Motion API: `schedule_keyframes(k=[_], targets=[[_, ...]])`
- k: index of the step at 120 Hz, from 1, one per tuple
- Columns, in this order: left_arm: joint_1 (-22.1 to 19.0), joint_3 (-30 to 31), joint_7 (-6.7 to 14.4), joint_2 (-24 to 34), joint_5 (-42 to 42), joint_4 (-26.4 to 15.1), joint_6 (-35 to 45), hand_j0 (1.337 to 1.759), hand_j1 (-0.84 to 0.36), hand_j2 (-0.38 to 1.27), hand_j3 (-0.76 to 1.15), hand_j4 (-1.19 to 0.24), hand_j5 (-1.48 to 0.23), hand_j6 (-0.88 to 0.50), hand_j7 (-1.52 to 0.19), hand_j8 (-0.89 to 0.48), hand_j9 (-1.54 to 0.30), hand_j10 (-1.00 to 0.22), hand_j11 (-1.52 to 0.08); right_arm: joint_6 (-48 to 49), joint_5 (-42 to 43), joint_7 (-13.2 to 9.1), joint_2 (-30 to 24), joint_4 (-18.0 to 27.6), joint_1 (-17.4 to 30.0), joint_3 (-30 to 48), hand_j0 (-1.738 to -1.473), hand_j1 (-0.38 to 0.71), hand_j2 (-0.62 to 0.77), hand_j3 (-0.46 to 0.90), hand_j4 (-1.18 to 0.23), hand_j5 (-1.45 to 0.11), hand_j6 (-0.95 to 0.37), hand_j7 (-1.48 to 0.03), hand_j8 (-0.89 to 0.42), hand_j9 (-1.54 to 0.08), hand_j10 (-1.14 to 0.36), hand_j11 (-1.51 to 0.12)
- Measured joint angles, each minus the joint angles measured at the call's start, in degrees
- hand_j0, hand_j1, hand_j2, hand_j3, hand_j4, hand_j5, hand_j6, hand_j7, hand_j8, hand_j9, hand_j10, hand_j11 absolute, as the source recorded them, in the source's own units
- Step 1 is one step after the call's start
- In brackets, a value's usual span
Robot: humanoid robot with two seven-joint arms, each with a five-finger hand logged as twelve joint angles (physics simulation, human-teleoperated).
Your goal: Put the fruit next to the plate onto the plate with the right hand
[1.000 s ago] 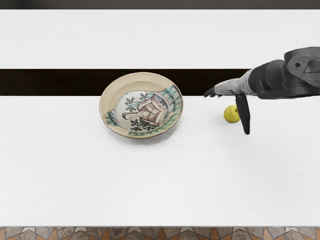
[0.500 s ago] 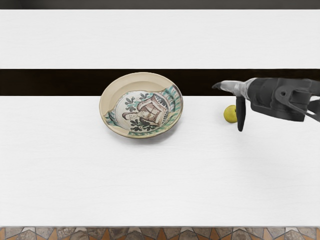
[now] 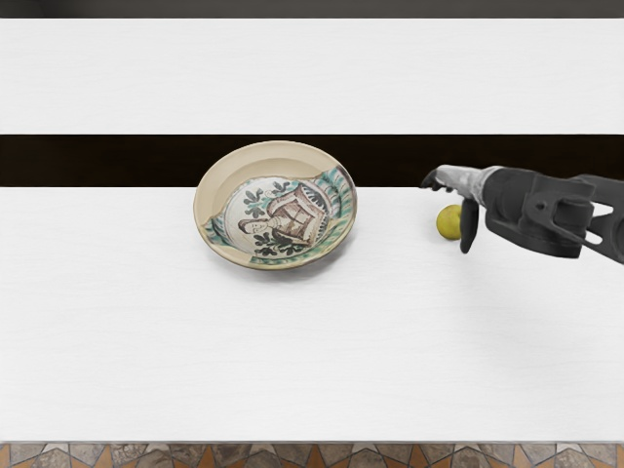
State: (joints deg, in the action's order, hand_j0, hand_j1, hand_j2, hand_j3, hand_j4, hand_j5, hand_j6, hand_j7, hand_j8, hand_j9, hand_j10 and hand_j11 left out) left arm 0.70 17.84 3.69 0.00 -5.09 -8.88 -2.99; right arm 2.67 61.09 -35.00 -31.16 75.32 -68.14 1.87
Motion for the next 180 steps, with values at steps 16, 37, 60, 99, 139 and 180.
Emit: schedule_keyframes(k=[16, 37, 60, 99, 139, 180], targets=[[0.0, 0.0, 0.0, 0.0, 0.0, 0.0, 0.0, 1.658, 0.06, 0.05, 0.00, -0.24, -0.32, -0.24, -0.32, -0.24, -0.32, -0.24, -0.32, -0.5, 0.5, 0.0, 0.2, -1.0, 0.9, -0.1, -1.658, -0.06, -0.05, 0.00, -0.25, -0.32, -0.25, -0.32, -0.25, -0.32, -0.25, -0.32], [0.0, 0.0, 0.0, 0.0, 0.0, 0.0, 0.0, 1.658, 0.06, 0.05, 0.00, -0.24, -0.32, -0.24, -0.32, -0.24, -0.32, -0.24, -0.32, -3.2, 1.9, 0.0, 1.1, -1.5, 1.6, -0.7, -1.658, 0.01, -0.06, 0.00, -0.31, -0.39, -0.31, -0.39, -0.31, -0.39, -0.30, -0.39], [0.0, 0.0, 0.0, 0.0, 0.0, 0.0, 0.0, 1.658, 0.06, 0.05, 0.00, -0.24, -0.32, -0.24, -0.32, -0.24, -0.32, -0.24, -0.32, -5.6, 2.5, 0.0, 1.4, -1.7, 2.9, -1.2, -1.658, 0.06, -0.07, 0.00, -0.34, -0.44, -0.35, -0.44, -0.34, -0.44, -0.34, -0.44], [0.0, 0.0, 0.0, 0.0, 0.0, 0.0, 0.0, 1.658, 0.06, 0.05, 0.00, -0.24, -0.32, -0.24, -0.32, -0.24, -0.32, -0.24, -0.32, -7.6, 3.5, 0.0, 1.9, -2.0, 4.1, -1.4, -1.657, 0.18, -0.08, 0.00, -0.46, -0.60, -0.46, -0.59, -0.46, -0.59, -0.46, -0.59], [0.0, 0.0, 0.0, 0.0, 0.0, 0.0, 0.0, 1.658, 0.06, 0.05, 0.00, -0.24, -0.32, -0.24, -0.32, -0.24, -0.32, -0.24, -0.32, -7.6, 2.9, -0.2, 3.2, -3.1, 4.4, -0.8, -1.644, 0.32, 0.20, -0.01, -0.60, -0.97, -0.39, -0.85, -0.33, -1.04, -0.65, -0.97], [0.0, 0.0, 0.0, 0.0, 0.0, 0.0, 0.0, 1.658, 0.06, 0.05, 0.00, -0.24, -0.32, -0.24, -0.32, -0.24, -0.32, -0.24, -0.32, -7.4, 1.9, 0.0, 5.4, -3.1, 3.2, 8.7, -1.645, 0.32, 0.17, 0.00, -0.52, -1.08, -0.27, -1.06, -0.29, -1.13, -0.59, -1.12]])
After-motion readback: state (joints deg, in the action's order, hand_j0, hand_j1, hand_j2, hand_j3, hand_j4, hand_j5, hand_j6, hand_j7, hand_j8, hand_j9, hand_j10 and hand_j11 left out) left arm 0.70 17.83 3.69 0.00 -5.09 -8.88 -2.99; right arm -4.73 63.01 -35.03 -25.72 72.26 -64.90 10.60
